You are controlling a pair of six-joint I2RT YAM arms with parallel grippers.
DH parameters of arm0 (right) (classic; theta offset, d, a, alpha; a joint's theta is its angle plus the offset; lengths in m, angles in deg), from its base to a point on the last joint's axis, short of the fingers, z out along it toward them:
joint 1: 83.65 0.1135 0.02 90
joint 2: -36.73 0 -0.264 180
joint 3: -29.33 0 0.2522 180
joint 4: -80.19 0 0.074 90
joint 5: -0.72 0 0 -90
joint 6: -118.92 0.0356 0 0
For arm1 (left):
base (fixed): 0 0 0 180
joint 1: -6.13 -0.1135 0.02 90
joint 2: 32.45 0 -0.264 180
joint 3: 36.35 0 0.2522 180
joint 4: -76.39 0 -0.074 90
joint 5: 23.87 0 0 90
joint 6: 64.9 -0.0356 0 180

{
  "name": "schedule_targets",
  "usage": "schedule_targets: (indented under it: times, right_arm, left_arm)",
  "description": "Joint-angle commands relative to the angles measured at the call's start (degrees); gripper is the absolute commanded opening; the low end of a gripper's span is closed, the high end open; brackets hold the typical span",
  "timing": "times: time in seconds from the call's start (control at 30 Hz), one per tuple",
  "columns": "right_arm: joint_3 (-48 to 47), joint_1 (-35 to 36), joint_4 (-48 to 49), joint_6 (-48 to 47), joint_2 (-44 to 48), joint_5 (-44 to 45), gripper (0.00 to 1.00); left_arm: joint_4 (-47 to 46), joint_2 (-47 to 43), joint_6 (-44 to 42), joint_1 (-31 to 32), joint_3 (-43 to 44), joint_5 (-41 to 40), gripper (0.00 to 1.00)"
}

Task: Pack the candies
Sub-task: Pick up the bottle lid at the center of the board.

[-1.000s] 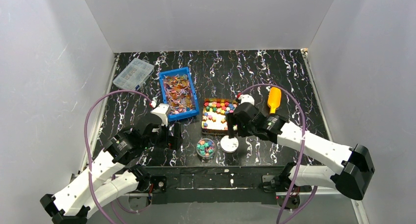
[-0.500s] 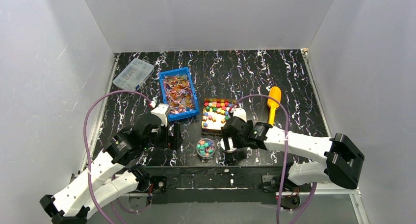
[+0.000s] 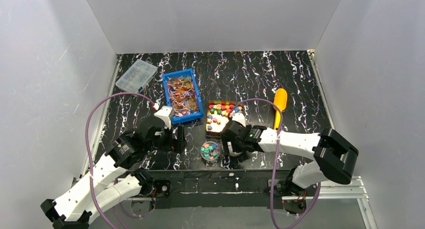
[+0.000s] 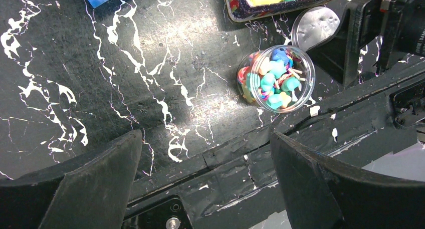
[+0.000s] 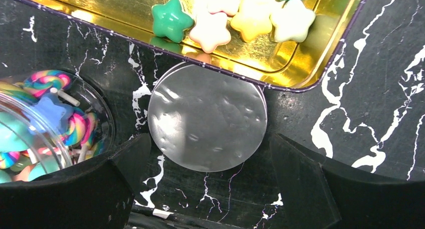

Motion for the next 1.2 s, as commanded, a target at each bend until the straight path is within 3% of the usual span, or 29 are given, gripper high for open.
schedule_targets:
  times: [0.0,0.67,1.0,1.17]
  right_arm:
    - [-0.6,0.4,2.4,0.3,-1.4,0.4,0.98]
    - [-0.7,0.5,3.8,-0.4,-5.5,0.9,0.98]
    - [-1.9,1.2,1.3,-1.3,-4.5,1.9,0.78]
    - [-2.9,2.2,-1.8,-1.3,-2.0,2.1,0.74]
  left_arm:
    - [0.9,0.0,-0.1,0.2,0.1,-0.4,0.99]
    - [0.9,0.3,-0.1,0.2,0.1,-0.3,0.99]
    - [0.9,0.4,-0.2,0.1,0.1,-0.3,0.99]
    - [0.9,0.4,-0.2,0.1,0.1,-0.4,0.99]
